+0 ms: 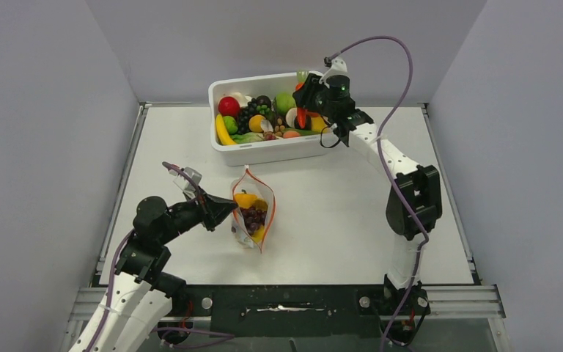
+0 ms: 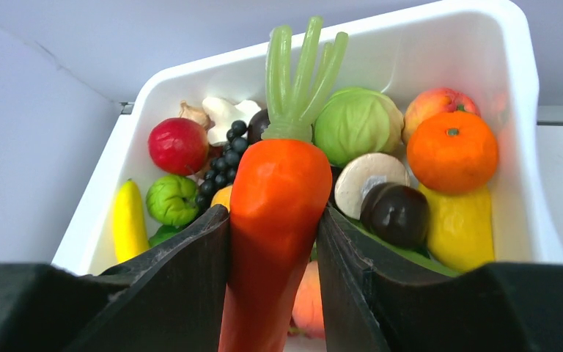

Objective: Place the food in the zip-top bag and seal the zipper
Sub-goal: Pick up the fake vegetable from the bin, then place the fake vegetable in the zipper food storage bag.

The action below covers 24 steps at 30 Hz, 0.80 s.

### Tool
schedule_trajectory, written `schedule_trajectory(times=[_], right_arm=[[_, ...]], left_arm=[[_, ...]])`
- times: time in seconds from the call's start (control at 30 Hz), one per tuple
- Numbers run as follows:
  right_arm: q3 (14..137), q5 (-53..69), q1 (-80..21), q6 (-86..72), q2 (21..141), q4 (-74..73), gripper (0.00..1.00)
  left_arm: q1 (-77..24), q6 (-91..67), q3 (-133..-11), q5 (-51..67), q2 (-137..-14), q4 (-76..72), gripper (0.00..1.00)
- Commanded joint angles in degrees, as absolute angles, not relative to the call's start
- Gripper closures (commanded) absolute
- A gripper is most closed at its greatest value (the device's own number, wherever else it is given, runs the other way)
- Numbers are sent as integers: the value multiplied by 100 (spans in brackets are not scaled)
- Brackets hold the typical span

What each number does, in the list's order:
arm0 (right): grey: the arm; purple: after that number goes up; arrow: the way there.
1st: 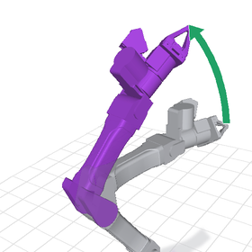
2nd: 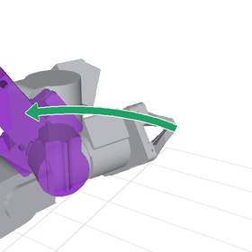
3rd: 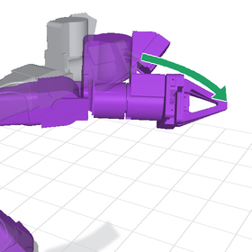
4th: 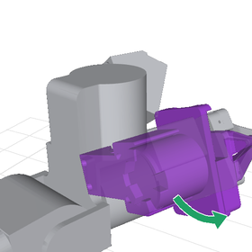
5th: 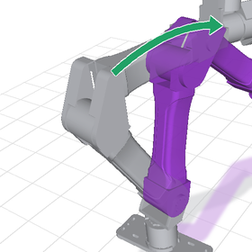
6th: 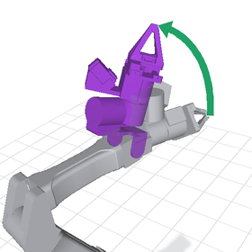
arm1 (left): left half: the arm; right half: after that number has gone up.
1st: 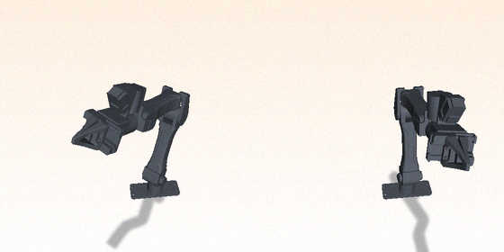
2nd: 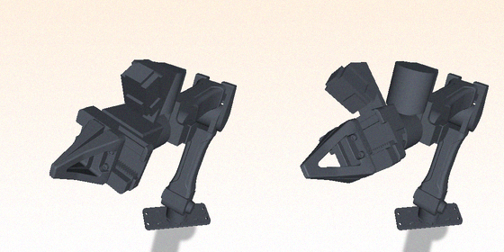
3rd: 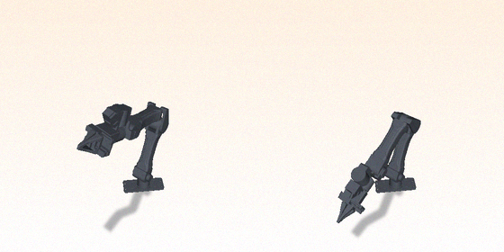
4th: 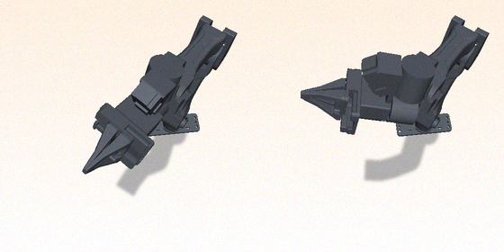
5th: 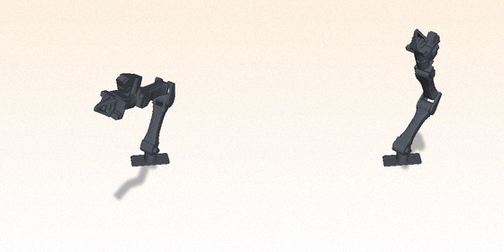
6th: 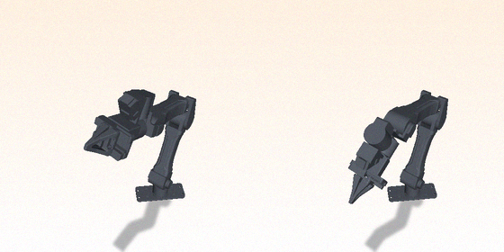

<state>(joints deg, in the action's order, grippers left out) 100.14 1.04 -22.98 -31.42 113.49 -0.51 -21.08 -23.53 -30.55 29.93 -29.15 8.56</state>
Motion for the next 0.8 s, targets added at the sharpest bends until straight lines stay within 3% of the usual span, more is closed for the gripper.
schedule_trajectory(times=[0.0,0.33,0.77], right_arm=[[9396,147,-2438,-2978,10233,367,69],[8059,1,-3072,-2737,8775,-159,68],[7017,140,-4206,-3844,7393,-385,67]], left_arm=[[-2137,-2484,-3191,2550,-2884,708,100],[-2145,-2645,-3292,2259,-2928,850,100],[-2145,-4064,-3401,2111,-2944,356,100]])
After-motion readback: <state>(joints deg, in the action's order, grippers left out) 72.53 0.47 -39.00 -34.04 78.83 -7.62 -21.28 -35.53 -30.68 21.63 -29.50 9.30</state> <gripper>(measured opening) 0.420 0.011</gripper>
